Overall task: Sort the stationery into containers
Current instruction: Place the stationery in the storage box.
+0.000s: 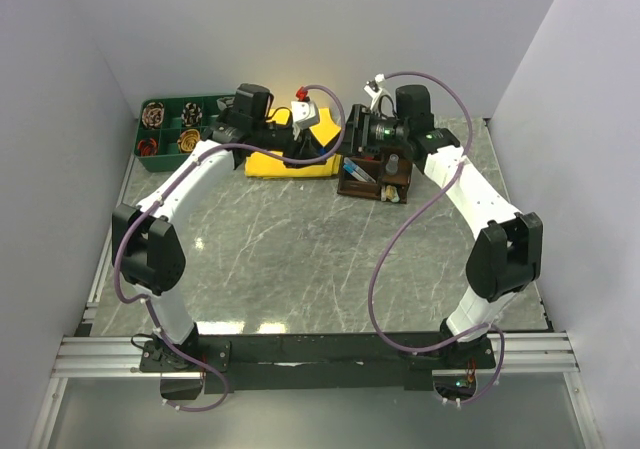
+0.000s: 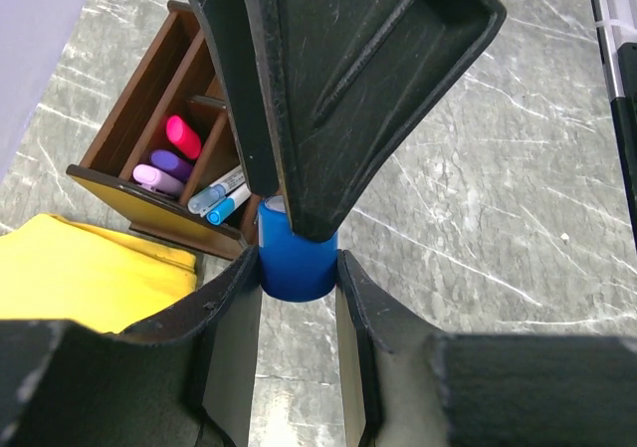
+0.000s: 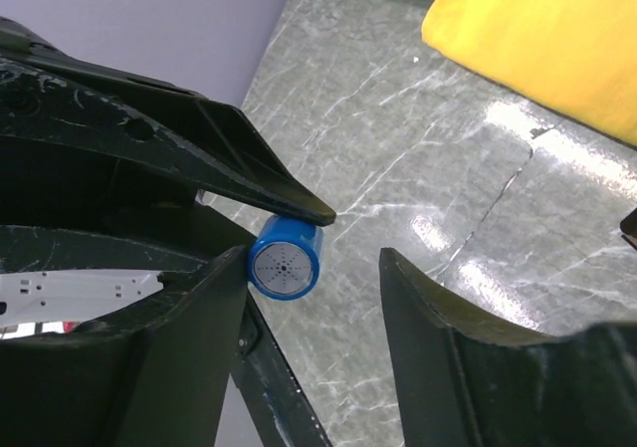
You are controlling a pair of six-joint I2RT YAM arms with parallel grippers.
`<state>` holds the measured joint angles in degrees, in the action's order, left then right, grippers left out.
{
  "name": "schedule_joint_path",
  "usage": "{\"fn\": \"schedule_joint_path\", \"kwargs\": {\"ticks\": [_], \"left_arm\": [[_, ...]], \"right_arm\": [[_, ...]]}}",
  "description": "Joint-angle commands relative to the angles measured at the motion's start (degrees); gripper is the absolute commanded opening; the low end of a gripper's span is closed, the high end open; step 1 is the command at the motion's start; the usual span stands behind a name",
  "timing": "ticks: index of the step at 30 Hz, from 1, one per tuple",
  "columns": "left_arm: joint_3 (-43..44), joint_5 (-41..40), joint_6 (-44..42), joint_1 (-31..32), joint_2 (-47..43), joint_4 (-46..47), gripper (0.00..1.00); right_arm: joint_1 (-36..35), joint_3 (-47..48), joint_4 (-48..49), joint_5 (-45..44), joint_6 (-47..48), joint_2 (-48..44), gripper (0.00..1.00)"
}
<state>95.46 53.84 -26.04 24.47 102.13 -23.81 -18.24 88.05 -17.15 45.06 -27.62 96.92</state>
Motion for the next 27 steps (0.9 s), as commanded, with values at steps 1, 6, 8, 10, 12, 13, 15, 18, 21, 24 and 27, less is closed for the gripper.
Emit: {"fn": "schedule_joint_path", "kwargs": {"ticks": [1,6,8,10,12,13,15,18,21,24,27], "left_arm": [[1.7,1.1,1.2,0.6,-1.3,2.3,0.01],[1.7,0.9,1.1,0.8,-1.1,2.4,0.01],[1.7,0.9,1.1,0.8,-0.8,2.4,0.01],[1.6,0.6,1.2,0.8,-0.7,2.6,0.01],[1.7,0.3,0.9,0.8,-0.6,2.5,0.01],[1.7,-0.1,0.8,0.8,-0.5,2.5,0.01],[1.7,-0.6,0.8,0.8,-0.5,2.7,0.01],[1.7,-1.0,1.2,0.8,-0.4,3.1,0.01],[1.7,-1.2,1.7,0.8,-0.4,3.7,0.01],[1.7,-2.5,1.8,1.1,-0.2,4.1,0.01],[1.7,-5.0,2.0,1.4,-0.2,4.6,0.08]], "right_arm": [[-0.9,3.3,2.6,1.2,-0.1,0.6,0.6],[-1.4,3.5,2.8,2.1,0.1,0.9,0.49],[-1.4,3.5,2.8,2.5,0.3,0.9,0.43],[-1.6,3.4,2.3,2.8,0.8,1.0,0.39],[-1.8,3.2,1.6,2.7,1.2,0.9,0.37],[-1.8,2.9,1.2,2.8,1.4,0.6,0.36],[-1.8,2.0,0.6,2.8,1.6,0.4,0.36],[-1.8,0.6,0.6,3.3,2.0,-0.4,0.34],[-1.9,-0.2,1.0,4.3,2.0,-0.9,0.24],[-1.9,-0.2,1.2,5.0,2.3,-1.0,0.02],[-1.9,0.0,0.9,4.6,3.4,-1.6,0.0]]}}
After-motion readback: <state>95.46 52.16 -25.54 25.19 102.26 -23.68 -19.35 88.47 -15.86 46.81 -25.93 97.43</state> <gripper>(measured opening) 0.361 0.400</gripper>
